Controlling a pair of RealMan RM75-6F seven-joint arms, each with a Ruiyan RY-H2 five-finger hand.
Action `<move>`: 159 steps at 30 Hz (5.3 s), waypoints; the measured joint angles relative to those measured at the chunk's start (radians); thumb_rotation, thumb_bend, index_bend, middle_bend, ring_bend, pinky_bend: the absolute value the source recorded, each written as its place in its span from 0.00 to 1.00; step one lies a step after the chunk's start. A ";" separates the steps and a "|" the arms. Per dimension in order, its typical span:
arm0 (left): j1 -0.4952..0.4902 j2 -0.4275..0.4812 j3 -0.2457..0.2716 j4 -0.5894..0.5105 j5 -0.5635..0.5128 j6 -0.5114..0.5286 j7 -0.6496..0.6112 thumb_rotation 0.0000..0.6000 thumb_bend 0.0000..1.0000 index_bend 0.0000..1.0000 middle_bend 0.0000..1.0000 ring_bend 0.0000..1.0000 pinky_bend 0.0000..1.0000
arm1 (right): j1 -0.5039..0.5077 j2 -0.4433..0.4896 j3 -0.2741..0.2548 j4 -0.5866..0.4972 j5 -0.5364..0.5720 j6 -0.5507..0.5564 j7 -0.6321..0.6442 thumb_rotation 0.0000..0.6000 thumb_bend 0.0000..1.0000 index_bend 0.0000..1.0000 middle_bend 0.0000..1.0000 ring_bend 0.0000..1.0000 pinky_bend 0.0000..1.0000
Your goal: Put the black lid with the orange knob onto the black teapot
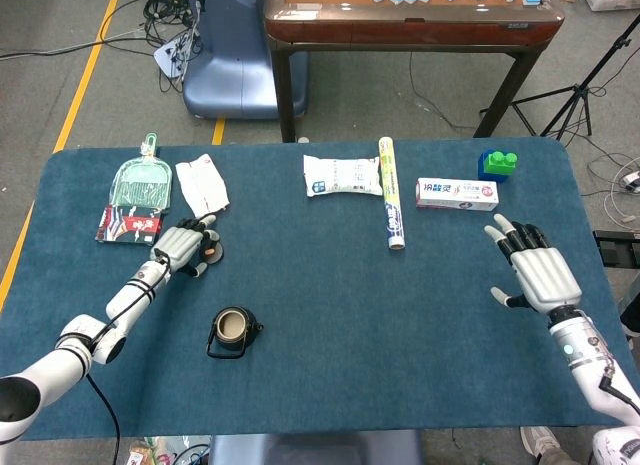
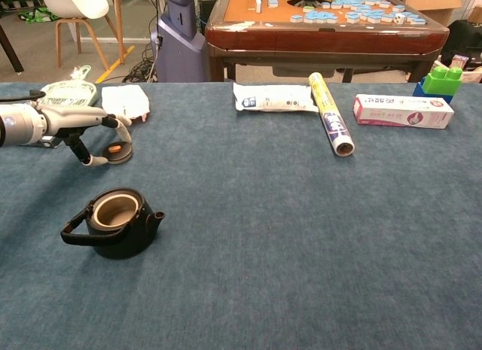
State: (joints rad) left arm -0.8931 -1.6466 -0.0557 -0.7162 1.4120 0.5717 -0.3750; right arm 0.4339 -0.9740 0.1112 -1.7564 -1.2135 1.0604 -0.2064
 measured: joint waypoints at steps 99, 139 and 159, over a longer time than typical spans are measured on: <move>0.201 0.424 -0.007 -1.028 -0.520 0.393 0.775 1.00 0.36 0.42 0.00 0.00 0.00 | 0.069 -0.088 -0.045 0.268 -0.245 -0.083 0.323 1.00 0.25 0.01 0.00 0.00 0.00; 0.228 0.248 0.043 -1.340 -0.657 0.797 1.215 1.00 0.36 0.42 0.00 0.00 0.00 | 0.065 -0.088 -0.112 0.380 -0.401 0.015 0.531 1.00 0.25 0.01 0.00 0.00 0.00; 0.180 0.140 -0.020 -1.324 -0.756 0.838 1.342 1.00 0.36 0.42 0.00 0.00 0.00 | 0.058 -0.129 -0.141 0.504 -0.431 0.047 0.637 1.00 0.25 0.01 0.00 0.00 0.00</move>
State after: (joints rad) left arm -0.7127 -1.5063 -0.0754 -2.0401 0.6562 1.4097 0.9668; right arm 0.4916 -1.1032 -0.0302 -1.2523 -1.6443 1.1078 0.4303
